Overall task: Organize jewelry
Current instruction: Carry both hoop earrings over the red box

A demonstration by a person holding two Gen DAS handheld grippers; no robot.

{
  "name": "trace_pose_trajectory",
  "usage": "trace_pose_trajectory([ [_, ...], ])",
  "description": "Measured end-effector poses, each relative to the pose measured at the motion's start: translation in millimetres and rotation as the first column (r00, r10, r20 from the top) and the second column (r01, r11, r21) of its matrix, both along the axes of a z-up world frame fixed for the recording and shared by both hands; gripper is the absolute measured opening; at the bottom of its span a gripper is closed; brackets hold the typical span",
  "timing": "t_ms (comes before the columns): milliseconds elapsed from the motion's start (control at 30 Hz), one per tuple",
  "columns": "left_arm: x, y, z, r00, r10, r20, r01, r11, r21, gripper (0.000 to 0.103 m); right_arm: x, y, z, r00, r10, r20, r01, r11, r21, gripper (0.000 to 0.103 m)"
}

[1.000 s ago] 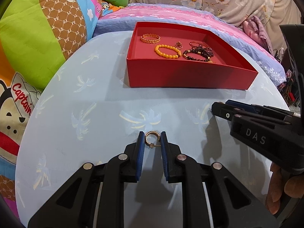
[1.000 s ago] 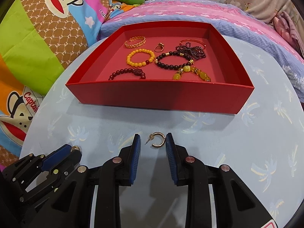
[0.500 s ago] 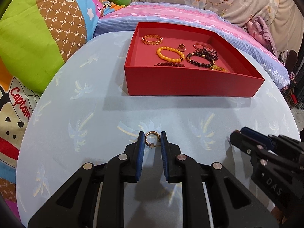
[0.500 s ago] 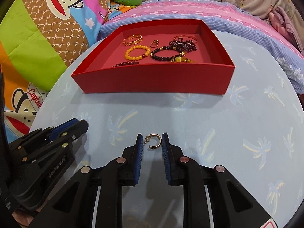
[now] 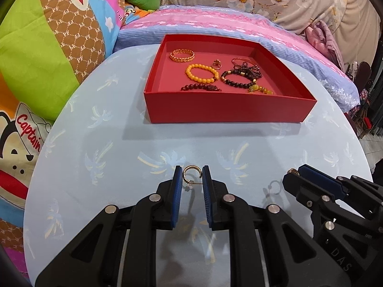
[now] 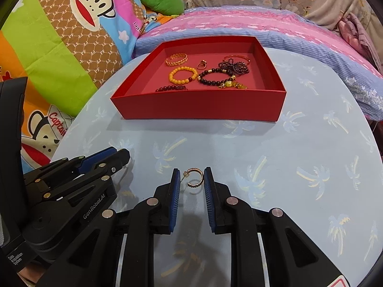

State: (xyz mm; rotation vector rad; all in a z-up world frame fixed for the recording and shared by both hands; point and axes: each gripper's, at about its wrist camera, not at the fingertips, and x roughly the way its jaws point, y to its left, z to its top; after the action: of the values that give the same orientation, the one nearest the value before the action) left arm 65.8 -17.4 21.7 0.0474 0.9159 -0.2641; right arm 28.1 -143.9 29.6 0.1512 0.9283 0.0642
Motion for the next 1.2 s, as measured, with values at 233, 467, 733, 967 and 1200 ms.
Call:
trace_pose_trajectory([
  [233, -1.1, -8.1, 12.4, 1.0, -0.016, 0.015, 0.016, 1.0, -0.005, 0.016, -2.1, -4.0, 12.6, 1.0, -0.007, 0.029, 0.007, 1.0, 0.003, 0.019],
  [467, 4.8, -14.9, 24.2, 0.999, -0.032, 0.036, 0.033, 0.999, -0.011, 0.016, 4.4, -13.5, 25.2, 0.998, -0.022, 0.058, 0.022, 1.0, 0.005, 0.019],
  [733, 27.7, -23.9, 41.6, 0.997, -0.038, 0.07, 0.039, 0.999, -0.026, 0.017, 26.1, -26.5, 42.9, 0.995, -0.034, 0.099, 0.034, 0.999, 0.002, 0.019],
  [967, 60.7, -34.9, 59.6, 0.993, -0.048, 0.11, 0.051, 0.998, -0.03, 0.017, 59.9, -35.8, 59.4, 0.99, -0.037, 0.135, 0.037, 0.999, 0.001, 0.019],
  [1200, 103.0, -45.4, 74.5, 0.989, -0.051, 0.139, 0.055, 0.998, -0.03, 0.016, 101.4, -43.6, 68.0, 0.988, -0.039, 0.153, 0.041, 0.999, -0.006, 0.019],
])
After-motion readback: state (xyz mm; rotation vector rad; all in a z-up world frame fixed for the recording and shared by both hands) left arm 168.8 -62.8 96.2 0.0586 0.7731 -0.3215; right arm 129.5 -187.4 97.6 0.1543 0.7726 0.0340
